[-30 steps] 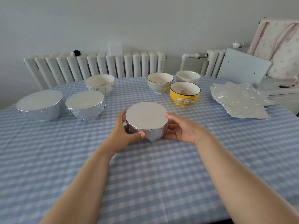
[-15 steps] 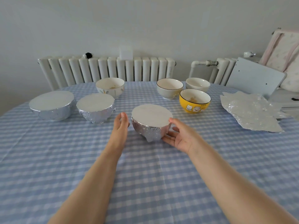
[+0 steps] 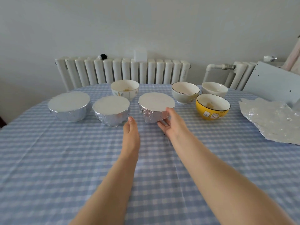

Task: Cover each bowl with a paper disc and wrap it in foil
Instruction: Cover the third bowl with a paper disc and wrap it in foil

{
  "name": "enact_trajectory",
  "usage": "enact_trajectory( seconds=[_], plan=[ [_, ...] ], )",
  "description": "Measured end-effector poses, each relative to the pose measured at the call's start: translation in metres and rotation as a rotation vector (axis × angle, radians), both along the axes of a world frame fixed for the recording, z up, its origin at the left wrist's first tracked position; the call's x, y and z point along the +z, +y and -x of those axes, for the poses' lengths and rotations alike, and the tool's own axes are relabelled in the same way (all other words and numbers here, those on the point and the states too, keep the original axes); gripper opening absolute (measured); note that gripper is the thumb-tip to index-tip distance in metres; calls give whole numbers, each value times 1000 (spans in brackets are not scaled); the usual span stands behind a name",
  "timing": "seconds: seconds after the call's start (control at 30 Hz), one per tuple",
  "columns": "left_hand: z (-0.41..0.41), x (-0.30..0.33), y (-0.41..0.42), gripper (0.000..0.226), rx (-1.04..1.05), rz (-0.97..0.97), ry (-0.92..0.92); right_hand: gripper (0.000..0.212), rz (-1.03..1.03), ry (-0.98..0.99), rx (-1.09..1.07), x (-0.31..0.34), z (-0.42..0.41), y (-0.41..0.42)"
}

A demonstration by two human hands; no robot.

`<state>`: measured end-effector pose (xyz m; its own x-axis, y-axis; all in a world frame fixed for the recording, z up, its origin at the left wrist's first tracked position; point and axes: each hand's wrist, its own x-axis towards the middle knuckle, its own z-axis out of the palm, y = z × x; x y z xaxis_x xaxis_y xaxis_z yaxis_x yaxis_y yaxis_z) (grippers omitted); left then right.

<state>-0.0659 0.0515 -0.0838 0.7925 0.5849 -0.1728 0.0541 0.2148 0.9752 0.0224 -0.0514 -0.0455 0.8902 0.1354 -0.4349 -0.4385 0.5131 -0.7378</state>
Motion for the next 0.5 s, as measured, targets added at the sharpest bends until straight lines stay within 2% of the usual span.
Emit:
enact_trajectory(
  seconds=[0.2, 0.27, 0.4, 0.5],
  plan=[
    [-2, 2, 3, 65, 6, 19, 11, 20, 6, 32, -11, -6, -5, 19],
    [-2, 3, 4, 62, 6, 26, 13, 15, 13, 26, -2, -8, -4, 18],
    [-2, 3, 3, 32, 5, -60, -5, 15, 49, 26, 27, -6, -1, 10],
    [-1, 3, 2, 25, 8, -191, -5, 22, 196, 46, -62, -2, 0, 0]
  ],
)
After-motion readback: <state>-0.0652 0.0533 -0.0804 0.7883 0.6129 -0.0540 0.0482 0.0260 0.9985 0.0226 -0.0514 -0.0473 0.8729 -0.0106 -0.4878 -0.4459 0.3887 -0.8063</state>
